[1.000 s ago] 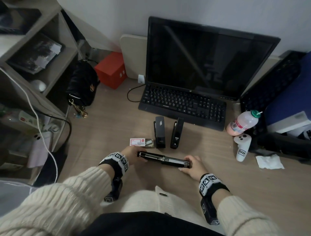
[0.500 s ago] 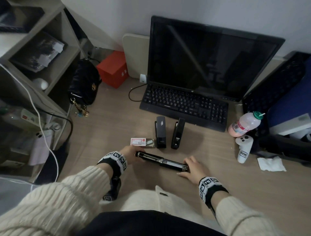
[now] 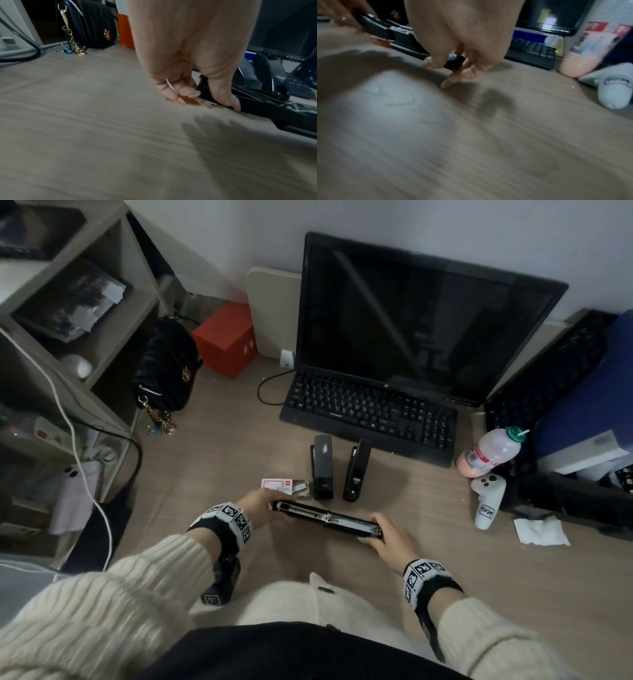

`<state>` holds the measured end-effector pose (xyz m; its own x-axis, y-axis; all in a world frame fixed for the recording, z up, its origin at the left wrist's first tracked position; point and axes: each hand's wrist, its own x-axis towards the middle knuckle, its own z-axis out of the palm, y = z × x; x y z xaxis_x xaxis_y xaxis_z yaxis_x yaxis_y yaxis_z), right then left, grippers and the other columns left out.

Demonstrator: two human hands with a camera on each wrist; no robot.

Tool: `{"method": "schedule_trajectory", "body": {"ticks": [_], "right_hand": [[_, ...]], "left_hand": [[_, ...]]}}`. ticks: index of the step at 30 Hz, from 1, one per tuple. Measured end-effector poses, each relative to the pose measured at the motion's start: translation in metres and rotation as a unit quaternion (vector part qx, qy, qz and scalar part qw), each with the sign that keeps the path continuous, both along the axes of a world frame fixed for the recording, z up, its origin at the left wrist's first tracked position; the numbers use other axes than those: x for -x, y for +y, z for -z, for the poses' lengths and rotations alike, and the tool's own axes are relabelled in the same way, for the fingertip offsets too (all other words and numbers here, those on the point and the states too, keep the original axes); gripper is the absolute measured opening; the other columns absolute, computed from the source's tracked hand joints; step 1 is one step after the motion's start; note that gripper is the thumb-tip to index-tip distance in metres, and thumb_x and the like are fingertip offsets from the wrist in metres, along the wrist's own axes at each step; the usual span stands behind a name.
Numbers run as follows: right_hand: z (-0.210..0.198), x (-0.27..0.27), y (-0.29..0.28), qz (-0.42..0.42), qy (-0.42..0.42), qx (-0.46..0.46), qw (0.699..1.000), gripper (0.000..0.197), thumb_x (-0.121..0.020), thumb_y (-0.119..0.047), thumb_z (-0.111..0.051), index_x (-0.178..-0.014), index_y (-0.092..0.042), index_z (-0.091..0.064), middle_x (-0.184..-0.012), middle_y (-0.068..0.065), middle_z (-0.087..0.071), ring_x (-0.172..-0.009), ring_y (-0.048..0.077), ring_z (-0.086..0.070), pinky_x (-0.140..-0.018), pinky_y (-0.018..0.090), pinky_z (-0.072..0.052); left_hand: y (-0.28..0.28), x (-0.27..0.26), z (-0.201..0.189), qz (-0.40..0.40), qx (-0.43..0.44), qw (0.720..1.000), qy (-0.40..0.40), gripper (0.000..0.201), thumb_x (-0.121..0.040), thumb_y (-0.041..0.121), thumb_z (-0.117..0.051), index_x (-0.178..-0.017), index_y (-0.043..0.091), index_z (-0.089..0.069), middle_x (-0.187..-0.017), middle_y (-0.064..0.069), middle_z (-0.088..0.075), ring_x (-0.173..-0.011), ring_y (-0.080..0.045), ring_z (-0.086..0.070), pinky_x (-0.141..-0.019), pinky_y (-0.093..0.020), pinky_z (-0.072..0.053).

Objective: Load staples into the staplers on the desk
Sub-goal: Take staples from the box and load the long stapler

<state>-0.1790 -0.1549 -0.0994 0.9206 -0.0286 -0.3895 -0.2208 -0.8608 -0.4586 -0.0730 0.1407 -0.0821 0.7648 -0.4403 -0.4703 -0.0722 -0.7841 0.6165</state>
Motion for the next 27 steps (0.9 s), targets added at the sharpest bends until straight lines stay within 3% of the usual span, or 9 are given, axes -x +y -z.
{"method": "schedule_trajectory", "body": {"ticks": [2,4,7,11,16,21,24,27], "right_hand": [[-0.001,0.004,-0.003,0.016,-0.047,-0.054,0.997,0.036,-0.088,-0.039,-0.064,-0.122,-0.029,-0.055,-0.107,-0.008,-0.055,-0.093,0.018,-0.059,-0.079,0.031,-0.047],[-0.002,0.006,-0.005,0.026,-0.072,-0.095,0.993,0.036,-0.086,-0.036,-0.067,-0.122,-0.033,-0.059,-0.101,-0.008,-0.054,-0.088,0.015,-0.057,-0.08,0.033,-0.049],[-0.007,0.005,-0.005,0.034,-0.088,-0.13,0.987,0.038,-0.083,-0.03,-0.072,-0.121,-0.027,-0.064,-0.098,-0.002,-0.058,-0.092,0.014,-0.055,-0.084,0.026,-0.045],[-0.01,0.004,-0.003,0.039,-0.106,-0.14,0.984,0.037,-0.081,-0.023,-0.075,-0.118,-0.024,-0.067,-0.101,0.003,-0.062,-0.095,0.015,-0.057,-0.086,0.023,-0.043],[-0.011,0.005,-0.005,0.053,-0.106,-0.14,0.983,0.036,-0.081,-0.022,-0.076,-0.116,-0.023,-0.067,-0.1,0.001,-0.062,-0.094,0.015,-0.057,-0.084,0.018,-0.039],[-0.013,0.009,-0.006,0.063,-0.118,-0.14,0.981,0.035,-0.08,-0.023,-0.077,-0.114,-0.021,-0.068,-0.101,0.002,-0.063,-0.095,0.015,-0.058,-0.085,0.018,-0.04],[-0.016,0.008,-0.001,0.058,-0.122,-0.128,0.983,0.032,-0.081,-0.022,-0.075,-0.113,-0.018,-0.07,-0.097,0.005,-0.063,-0.091,0.016,-0.056,-0.082,0.018,-0.039],[-0.016,0.004,0.004,0.07,-0.132,-0.119,0.982,0.031,-0.082,-0.019,-0.075,-0.112,-0.017,-0.07,-0.094,0.005,-0.063,-0.086,0.015,-0.054,-0.08,0.021,-0.039]], "left_hand": [[0.001,-0.001,-0.006,0.018,0.034,0.999,-0.019,0.037,-0.084,0.022,-0.077,-0.119,0.024,-0.069,-0.097,0.007,-0.066,-0.087,-0.011,-0.055,-0.071,-0.009,-0.036],[0.003,-0.004,-0.009,0.027,0.052,0.998,-0.036,0.037,-0.082,0.022,-0.079,-0.118,0.023,-0.07,-0.094,0.003,-0.065,-0.084,-0.015,-0.056,-0.074,-0.018,-0.04],[0.01,-0.006,-0.014,0.035,0.047,0.997,-0.052,0.04,-0.08,0.029,-0.08,-0.119,0.028,-0.069,-0.1,-0.003,-0.063,-0.087,-0.019,-0.057,-0.076,-0.021,-0.041],[0.01,-0.008,-0.024,0.051,0.028,0.997,-0.05,0.041,-0.082,0.033,-0.077,-0.121,0.027,-0.068,-0.097,-0.001,-0.057,-0.086,-0.018,-0.054,-0.073,-0.023,-0.039],[0.003,-0.01,-0.039,0.074,-0.004,0.997,-0.038,0.043,-0.084,0.039,-0.074,-0.125,0.029,-0.065,-0.105,-0.006,-0.059,-0.095,-0.021,-0.058,-0.084,-0.029,-0.045],[-0.002,-0.012,-0.052,0.097,-0.015,0.995,-0.034,0.038,-0.086,0.039,-0.072,-0.122,0.029,-0.066,-0.102,0.004,-0.058,-0.093,-0.014,-0.057,-0.084,-0.027,-0.044],[-0.01,-0.012,-0.057,0.127,-0.018,0.99,-0.06,0.025,-0.087,0.034,-0.072,-0.109,0.022,-0.071,-0.085,0.008,-0.053,-0.079,-0.012,-0.053,-0.074,-0.023,-0.041],[-0.019,-0.012,-0.061,0.131,-0.023,0.987,-0.084,0.023,-0.087,0.033,-0.072,-0.105,0.019,-0.072,-0.082,0.006,-0.055,-0.076,-0.012,-0.053,-0.062,-0.01,-0.036]]}}
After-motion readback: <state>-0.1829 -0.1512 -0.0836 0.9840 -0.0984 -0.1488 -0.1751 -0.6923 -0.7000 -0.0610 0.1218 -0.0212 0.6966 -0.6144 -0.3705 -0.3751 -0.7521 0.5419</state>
